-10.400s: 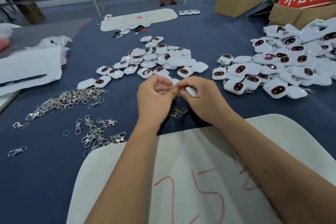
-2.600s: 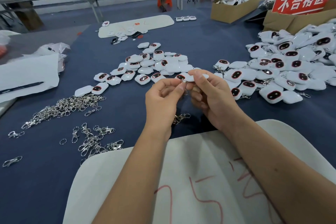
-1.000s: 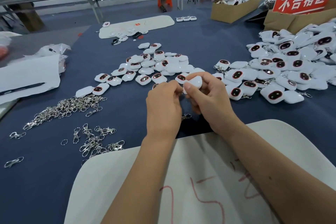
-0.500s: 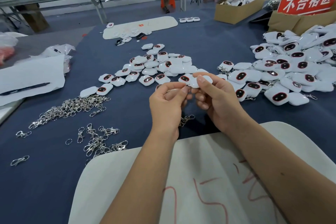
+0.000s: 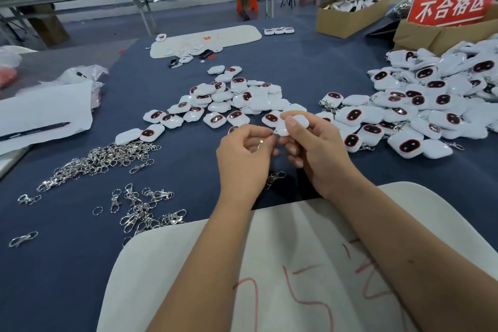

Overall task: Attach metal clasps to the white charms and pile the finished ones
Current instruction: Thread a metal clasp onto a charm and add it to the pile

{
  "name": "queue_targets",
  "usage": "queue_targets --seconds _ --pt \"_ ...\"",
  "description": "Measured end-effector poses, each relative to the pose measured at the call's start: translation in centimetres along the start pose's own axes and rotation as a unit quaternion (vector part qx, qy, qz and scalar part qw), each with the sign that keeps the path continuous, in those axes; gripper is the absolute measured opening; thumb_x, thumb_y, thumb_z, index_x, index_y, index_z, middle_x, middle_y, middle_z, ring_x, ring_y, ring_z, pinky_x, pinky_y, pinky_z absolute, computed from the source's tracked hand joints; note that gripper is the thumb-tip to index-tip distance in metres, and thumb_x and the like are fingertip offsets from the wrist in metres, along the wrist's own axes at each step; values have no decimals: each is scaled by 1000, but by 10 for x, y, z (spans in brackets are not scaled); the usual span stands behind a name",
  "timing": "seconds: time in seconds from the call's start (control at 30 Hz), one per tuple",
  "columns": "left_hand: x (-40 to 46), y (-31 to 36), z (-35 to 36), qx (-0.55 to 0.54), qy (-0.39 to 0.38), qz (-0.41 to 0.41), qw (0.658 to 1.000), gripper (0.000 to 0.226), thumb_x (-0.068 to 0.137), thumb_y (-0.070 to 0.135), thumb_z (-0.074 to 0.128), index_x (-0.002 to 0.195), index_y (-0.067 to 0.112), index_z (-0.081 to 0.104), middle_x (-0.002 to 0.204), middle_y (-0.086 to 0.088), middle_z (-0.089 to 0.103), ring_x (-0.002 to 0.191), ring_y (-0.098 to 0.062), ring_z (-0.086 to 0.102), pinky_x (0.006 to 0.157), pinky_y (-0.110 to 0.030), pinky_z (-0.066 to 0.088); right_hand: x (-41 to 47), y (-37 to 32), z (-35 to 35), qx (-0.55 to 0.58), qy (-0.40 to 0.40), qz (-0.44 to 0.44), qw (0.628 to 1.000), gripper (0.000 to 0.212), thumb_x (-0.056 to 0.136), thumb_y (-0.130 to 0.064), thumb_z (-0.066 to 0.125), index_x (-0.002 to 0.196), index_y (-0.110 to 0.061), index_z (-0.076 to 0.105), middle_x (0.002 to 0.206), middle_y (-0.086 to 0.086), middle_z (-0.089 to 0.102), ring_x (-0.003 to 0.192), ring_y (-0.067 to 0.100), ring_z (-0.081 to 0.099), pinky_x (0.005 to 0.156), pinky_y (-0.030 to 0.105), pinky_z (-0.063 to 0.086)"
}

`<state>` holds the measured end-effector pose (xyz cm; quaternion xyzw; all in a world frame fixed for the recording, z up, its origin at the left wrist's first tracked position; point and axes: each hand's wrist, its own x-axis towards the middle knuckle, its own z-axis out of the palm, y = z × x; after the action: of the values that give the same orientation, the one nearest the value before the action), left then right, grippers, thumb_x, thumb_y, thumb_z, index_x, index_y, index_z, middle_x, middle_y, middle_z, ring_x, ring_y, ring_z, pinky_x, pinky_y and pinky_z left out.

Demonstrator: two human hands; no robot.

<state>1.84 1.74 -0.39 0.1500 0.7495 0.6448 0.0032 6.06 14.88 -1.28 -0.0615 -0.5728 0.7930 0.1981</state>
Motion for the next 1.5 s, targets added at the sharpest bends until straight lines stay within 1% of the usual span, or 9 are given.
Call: queue_targets --seconds 0.1,0.27,0.5,0.67,0.97,1.1,1.27,1.4,1.5 --pt "1 1 1 -185 -56 -113 975 8 95 5 67 97 5 74 80 -8 74 71 -12 66 68 -25 50 2 -3 -3 60 -30 14 998 16 107 -14 54 115 -4 64 70 6 64 53 9 51 43 18 36" --pt "0 2 2 -221 -58 -114 967 10 96 4 66 96 5 76 78 -5 73 69 -11 63 66 -22 48 2 -4 -4 75 -41 10 996 18 106 -17 55 117 -4 63 73 5 65 54 8 48 43 17 36" --pt "4 2 -5 44 11 52 998 14 90 6 70 81 15 76 74 5 74 71 -14 70 77 -34 58 1 -2 1 -6 4 6 1000 11 104 -22 62 100 -15 70 67 1 63 46 8 41 37 18 30" --pt "0 2 -6 275 -13 215 937 15 93 7 61 83 12 70 81 2 68 79 -26 61 73 -48 50 -2 -1 3 -56 6 -6 998 11 99 -32 70 94 -22 71 67 1 62 46 9 38 40 17 28" --pt "-4 -1 7 113 -12 154 982 10 92 10 68 97 16 75 88 8 73 82 -9 67 77 -20 53 0 -1 1 -53 104 -46 992 6 101 -25 68 104 -20 70 61 1 56 44 9 41 41 19 33" --pt "-2 -6 5 267 -7 184 946 26 92 17 68 117 16 70 117 3 65 115 -17 54 96 -10 35 3 1 -4 -100 242 -89 961 37 98 -23 69 133 -30 58 69 0 65 58 11 51 60 31 47" --pt "4 -10 -3 384 -42 111 916 43 98 19 59 140 11 53 154 -5 43 148 -25 27 120 -37 28 3 2 -9 -189 267 -129 936 93 93 -10 65 164 -41 13 101 -3 72 64 27 57 75 42 60" --pt "5 -10 -7 356 -10 118 927 22 90 5 60 111 12 63 117 1 62 114 -23 52 91 -31 42 5 7 -5 -339 187 -119 914 49 96 -7 65 143 -17 57 98 -8 70 68 12 60 77 32 56" --pt "7 -9 -11 326 20 109 939 37 86 1 66 120 17 69 117 3 68 111 -21 56 90 -25 40 2 5 -1 -469 101 -143 866 35 93 -11 71 127 -17 71 110 -3 72 88 12 62 95 34 50"
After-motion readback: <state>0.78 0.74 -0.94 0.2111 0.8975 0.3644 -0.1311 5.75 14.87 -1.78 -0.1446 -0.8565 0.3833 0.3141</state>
